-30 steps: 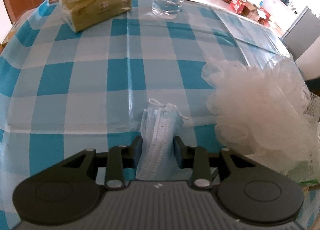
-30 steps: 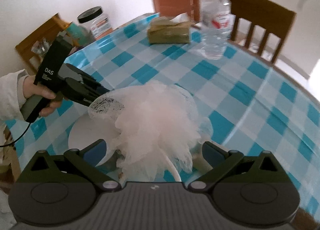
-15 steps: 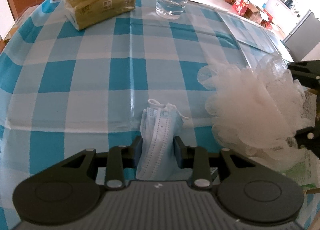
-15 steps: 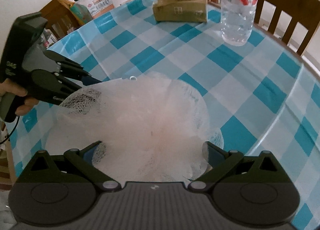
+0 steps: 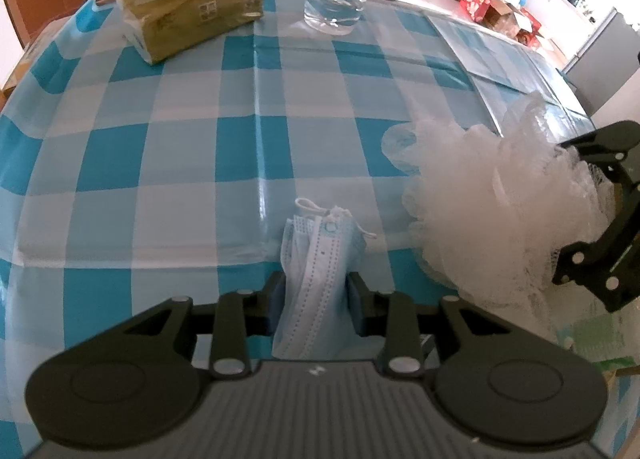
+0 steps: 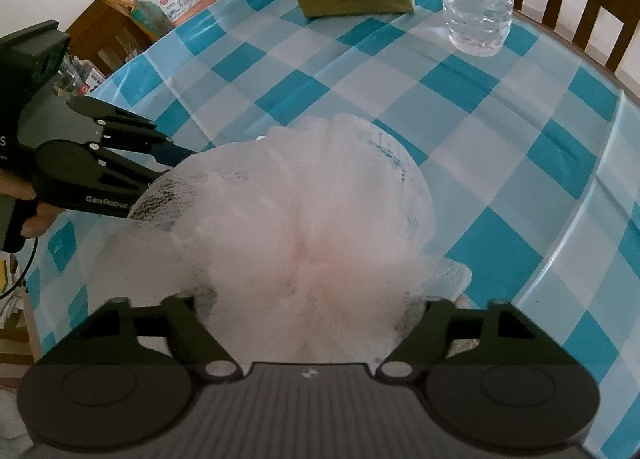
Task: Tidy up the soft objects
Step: 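Grasp the folded white mask with left tool while right tool grasps the white mesh pouf, then carry mask and pouf over the cardboard box and open both tools, then move both tools back from the box toward the items on the table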
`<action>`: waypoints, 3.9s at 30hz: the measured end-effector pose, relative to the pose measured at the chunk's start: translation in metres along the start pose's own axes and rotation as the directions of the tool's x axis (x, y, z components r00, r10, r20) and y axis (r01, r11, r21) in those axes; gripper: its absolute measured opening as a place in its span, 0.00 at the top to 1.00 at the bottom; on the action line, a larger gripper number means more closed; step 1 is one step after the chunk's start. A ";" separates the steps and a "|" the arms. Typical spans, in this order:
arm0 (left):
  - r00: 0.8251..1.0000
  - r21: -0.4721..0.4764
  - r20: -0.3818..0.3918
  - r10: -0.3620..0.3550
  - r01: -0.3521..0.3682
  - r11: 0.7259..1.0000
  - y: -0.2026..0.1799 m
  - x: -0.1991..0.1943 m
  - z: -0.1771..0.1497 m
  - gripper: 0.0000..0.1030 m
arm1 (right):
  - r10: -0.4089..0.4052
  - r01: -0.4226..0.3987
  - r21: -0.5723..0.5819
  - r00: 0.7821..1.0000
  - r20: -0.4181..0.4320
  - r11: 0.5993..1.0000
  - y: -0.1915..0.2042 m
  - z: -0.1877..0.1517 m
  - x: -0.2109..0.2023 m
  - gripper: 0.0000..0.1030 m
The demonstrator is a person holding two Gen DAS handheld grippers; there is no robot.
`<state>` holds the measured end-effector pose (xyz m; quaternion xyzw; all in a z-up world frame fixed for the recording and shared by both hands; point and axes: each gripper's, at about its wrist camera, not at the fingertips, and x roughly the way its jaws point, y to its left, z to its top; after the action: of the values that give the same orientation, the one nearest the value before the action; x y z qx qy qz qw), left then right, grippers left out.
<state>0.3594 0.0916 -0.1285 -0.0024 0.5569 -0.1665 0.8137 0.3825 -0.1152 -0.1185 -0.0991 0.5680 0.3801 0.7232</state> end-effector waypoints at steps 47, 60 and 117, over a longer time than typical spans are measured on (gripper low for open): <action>0.998 0.212 0.018 -0.058 0.053 0.976 -0.047 -0.111 -0.020 0.76 | -0.061 0.063 -0.003 0.968 0.245 0.998 0.048 -0.035 -0.135 0.55; 0.986 0.350 -0.072 -0.152 0.168 0.922 -0.127 -0.115 -0.045 0.76 | -0.147 0.128 0.079 0.942 0.302 0.989 0.052 -0.097 -0.185 0.55; 0.965 0.567 0.004 -0.261 0.212 0.796 -0.412 -0.038 -0.041 0.05 | -0.757 0.588 0.591 0.651 0.060 0.552 -0.044 -0.336 -0.261 0.00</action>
<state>0.1990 -0.2797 -0.0321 0.1604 0.4446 -0.4228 0.7732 0.1435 -0.4531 -0.0097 -0.0509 0.4444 -0.0894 0.8899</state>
